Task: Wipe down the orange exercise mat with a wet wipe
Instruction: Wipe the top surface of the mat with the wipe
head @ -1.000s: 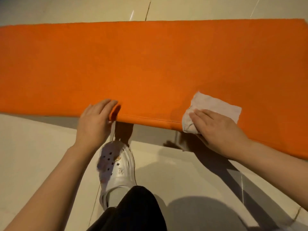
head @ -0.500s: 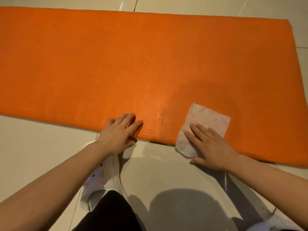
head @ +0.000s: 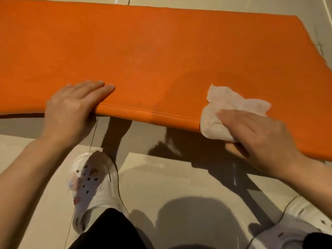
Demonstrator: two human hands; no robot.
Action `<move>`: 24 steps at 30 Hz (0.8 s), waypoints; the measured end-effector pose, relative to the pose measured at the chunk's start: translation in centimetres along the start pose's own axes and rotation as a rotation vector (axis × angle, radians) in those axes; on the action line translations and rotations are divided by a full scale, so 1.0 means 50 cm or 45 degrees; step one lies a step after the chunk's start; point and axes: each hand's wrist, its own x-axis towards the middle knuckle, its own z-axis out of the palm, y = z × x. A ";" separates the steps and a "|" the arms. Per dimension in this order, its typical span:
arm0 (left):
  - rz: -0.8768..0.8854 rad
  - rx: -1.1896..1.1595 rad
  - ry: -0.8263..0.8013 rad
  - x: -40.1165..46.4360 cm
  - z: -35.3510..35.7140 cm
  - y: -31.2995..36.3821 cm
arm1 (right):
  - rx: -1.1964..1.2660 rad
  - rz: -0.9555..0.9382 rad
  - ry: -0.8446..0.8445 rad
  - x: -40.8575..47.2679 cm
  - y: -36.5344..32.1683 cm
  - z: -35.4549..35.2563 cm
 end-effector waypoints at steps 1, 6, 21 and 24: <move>0.050 0.030 0.033 -0.005 -0.033 -0.019 | 0.074 0.022 0.022 -0.017 -0.021 0.018; 0.167 0.186 -0.173 -0.128 0.006 -0.031 | 0.152 -0.092 -0.320 -0.059 -0.083 0.151; -0.333 -0.179 -0.938 -0.148 0.108 -0.064 | 0.012 -0.284 -0.538 -0.023 -0.110 0.220; -0.305 -0.064 -1.087 -0.138 0.100 -0.054 | 0.060 -0.253 -0.543 -0.020 -0.110 0.219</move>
